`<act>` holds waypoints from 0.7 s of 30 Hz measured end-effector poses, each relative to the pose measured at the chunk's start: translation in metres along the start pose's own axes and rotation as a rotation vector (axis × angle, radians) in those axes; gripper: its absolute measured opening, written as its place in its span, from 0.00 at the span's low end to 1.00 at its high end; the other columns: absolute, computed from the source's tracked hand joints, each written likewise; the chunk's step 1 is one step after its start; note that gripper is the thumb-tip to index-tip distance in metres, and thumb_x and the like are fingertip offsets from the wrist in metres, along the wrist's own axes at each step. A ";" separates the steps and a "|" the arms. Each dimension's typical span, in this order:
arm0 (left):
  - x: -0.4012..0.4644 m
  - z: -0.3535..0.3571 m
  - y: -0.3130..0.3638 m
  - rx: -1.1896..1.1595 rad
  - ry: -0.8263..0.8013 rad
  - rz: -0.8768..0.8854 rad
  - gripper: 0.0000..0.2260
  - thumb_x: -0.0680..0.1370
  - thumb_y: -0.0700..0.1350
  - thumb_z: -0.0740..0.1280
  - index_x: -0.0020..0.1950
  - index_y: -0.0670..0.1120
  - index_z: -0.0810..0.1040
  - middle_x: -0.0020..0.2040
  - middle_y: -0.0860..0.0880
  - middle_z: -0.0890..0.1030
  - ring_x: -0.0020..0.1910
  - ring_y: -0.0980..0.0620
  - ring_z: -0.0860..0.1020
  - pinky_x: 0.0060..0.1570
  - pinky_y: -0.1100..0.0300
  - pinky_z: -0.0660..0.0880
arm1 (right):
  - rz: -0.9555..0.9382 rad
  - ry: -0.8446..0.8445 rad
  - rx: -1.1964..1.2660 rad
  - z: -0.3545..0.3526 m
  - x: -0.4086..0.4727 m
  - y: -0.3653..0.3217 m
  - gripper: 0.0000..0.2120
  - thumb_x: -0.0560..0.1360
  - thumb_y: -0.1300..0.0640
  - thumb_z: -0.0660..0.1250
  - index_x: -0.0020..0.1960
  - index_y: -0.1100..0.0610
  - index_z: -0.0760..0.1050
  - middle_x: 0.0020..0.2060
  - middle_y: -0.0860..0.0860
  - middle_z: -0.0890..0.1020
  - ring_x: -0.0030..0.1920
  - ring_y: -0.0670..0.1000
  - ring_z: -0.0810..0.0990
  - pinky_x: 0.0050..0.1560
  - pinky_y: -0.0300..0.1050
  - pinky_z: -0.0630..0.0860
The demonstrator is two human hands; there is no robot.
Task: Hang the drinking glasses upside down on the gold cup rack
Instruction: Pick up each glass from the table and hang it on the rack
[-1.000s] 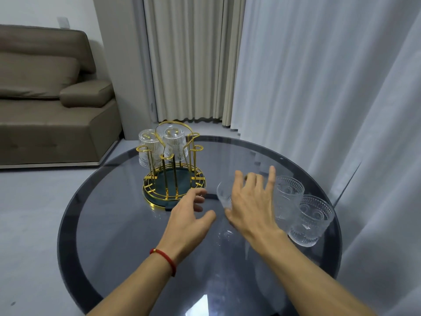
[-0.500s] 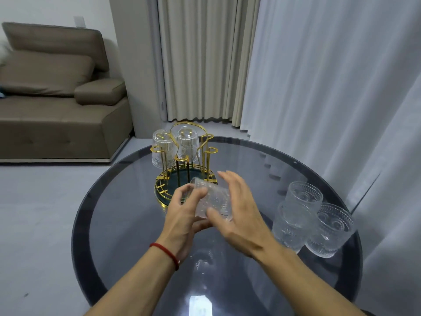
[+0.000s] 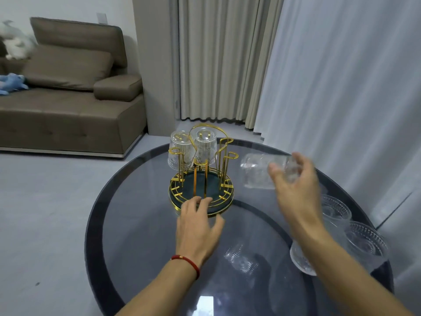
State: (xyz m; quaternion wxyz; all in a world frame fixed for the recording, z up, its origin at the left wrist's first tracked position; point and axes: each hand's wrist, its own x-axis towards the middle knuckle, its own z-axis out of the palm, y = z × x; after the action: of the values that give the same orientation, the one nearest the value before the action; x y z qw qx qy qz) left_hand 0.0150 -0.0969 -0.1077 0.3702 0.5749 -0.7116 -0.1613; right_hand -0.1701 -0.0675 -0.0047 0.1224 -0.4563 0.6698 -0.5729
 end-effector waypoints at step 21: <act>-0.009 0.028 -0.023 0.434 -0.275 0.031 0.33 0.81 0.64 0.47 0.78 0.58 0.30 0.80 0.49 0.31 0.76 0.47 0.27 0.77 0.37 0.38 | -0.297 -0.554 -0.344 0.079 0.158 -0.046 0.42 0.67 0.48 0.82 0.75 0.53 0.67 0.66 0.53 0.77 0.61 0.51 0.75 0.56 0.43 0.72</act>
State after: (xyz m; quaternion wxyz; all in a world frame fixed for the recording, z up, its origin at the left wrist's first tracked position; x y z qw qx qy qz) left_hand 0.0115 -0.1007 -0.1446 0.1404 0.6025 -0.7820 -0.0759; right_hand -0.1819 -0.2342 0.0675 0.1360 -0.7005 0.6243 -0.3178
